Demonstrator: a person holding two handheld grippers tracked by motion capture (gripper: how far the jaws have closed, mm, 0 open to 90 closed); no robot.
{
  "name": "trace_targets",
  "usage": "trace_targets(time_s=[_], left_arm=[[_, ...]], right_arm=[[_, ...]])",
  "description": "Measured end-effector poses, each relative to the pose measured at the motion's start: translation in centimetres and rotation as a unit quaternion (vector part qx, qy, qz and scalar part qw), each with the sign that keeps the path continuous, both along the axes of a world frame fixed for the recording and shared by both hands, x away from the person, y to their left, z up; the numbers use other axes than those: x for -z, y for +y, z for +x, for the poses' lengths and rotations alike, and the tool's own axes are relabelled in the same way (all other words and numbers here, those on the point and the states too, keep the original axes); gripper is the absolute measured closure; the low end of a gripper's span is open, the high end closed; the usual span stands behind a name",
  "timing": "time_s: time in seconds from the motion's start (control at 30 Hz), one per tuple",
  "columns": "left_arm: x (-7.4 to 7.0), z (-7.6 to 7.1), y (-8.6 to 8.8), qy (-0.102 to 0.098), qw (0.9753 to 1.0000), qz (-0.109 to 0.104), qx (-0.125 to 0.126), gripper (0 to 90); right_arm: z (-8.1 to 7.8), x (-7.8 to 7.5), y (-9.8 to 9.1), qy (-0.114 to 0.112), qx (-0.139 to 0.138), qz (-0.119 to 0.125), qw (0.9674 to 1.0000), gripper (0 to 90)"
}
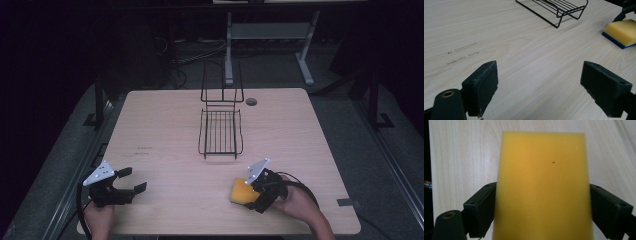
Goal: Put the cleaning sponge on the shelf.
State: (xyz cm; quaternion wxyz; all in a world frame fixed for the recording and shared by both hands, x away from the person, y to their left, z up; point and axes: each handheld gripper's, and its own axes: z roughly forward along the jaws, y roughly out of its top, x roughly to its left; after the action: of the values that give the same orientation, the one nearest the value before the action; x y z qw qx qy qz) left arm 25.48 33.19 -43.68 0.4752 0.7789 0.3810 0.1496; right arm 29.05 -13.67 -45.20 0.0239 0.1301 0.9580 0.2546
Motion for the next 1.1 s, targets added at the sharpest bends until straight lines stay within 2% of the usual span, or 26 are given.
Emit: trace_targets(time_s=[0.17,0.23,0.3,0.5,0.8,1.1], left_arm=[[0.0,0.0,0.0,0.001,1.0000,0.000,0.001,14.1],[0.0,0.0,-0.1,0.000,1.0000,-0.001,0.002,14.1],[0.0,0.0,0.0,0.001,1.0000,0.000,0.000,14.1],[0.0,0.0,0.0,0.000,1.0000,-0.001,0.000,14.1],[0.0,0.0,0.0,0.001,1.0000,0.001,0.001,14.1],[0.0,0.0,0.1,0.000,1.0000,-0.002,-0.001,14.1]], right_arm=[[-0.2,0.1,0.0,-0.004,0.001,-0.002,1.0000,15.0],[-0.2,0.1,0.0,-0.008,-0.004,-0.001,1.0000,19.6],[-0.2,0.0,-0.1,-0.011,-0.003,0.001,0.9999,20.5],[-0.1,0.1,-0.1,-0.009,-0.004,-0.001,0.9999,21.6],[0.8,-1.2,1.1,-0.007,-0.026,-0.012,0.9996,21.8],[1.7,-2.3,2.3,-0.005,-0.047,-0.007,0.9988,21.8]])
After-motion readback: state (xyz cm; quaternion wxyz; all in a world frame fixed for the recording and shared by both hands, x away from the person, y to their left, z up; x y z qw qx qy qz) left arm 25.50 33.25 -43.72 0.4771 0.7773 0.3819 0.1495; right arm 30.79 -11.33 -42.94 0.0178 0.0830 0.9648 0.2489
